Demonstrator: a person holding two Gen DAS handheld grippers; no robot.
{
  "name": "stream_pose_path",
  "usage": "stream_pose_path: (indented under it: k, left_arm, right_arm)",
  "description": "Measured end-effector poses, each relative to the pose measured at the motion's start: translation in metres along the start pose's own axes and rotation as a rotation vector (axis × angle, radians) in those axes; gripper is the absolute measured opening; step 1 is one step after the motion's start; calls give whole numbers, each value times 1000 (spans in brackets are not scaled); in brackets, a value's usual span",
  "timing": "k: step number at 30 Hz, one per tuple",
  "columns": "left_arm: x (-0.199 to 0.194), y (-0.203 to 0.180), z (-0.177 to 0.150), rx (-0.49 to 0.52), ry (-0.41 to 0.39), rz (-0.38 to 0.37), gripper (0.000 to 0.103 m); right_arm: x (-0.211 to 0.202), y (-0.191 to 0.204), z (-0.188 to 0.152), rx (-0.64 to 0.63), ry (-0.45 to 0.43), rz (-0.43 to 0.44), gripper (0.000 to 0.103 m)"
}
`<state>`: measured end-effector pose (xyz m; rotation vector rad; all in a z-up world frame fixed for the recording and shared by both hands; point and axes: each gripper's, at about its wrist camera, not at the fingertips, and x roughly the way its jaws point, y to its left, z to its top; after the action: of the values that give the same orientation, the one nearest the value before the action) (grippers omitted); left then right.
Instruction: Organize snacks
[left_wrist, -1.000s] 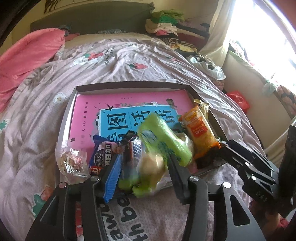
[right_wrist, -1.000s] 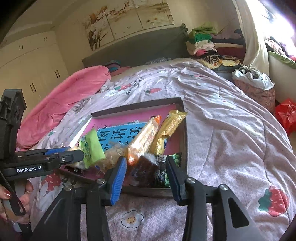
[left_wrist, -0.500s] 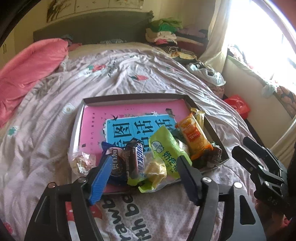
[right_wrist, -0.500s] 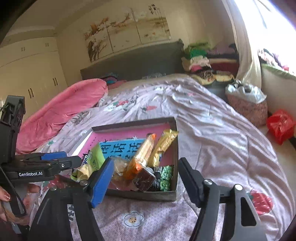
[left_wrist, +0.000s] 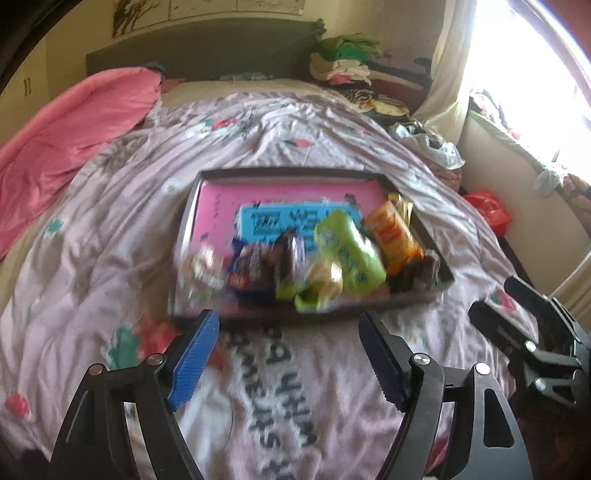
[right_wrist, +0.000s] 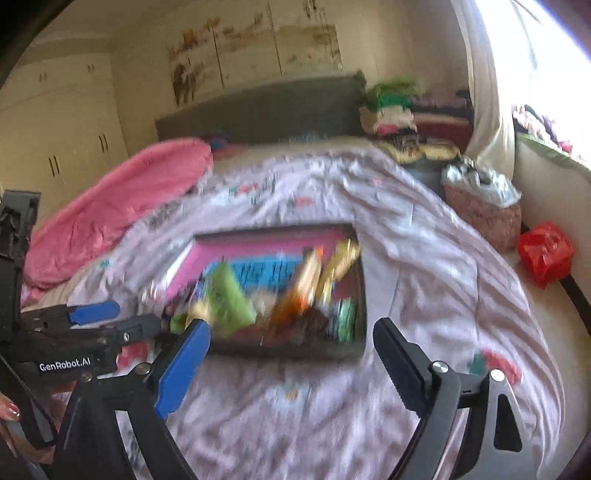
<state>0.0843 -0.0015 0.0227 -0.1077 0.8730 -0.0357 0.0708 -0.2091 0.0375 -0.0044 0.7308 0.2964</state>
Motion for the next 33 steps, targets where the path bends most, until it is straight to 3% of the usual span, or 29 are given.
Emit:
stream_pose_path:
  k: [4, 10, 20, 33]
  left_arm:
    - [-8, 5, -28, -27, 25, 8, 79]
    - [-13, 4, -55, -25, 49, -1, 79]
    - [-13, 7, -57, -46, 53, 3, 79]
    - [-13, 11, -56, -55, 61, 11, 79]
  right_arm:
    - [-4, 9, -22, -13, 73, 8, 91]
    - [-21, 15, -41, -12, 17, 38, 98]
    - [-9, 2, -46, 45, 53, 31, 99]
    - [-7, 3, -47, 29, 52, 21, 99]
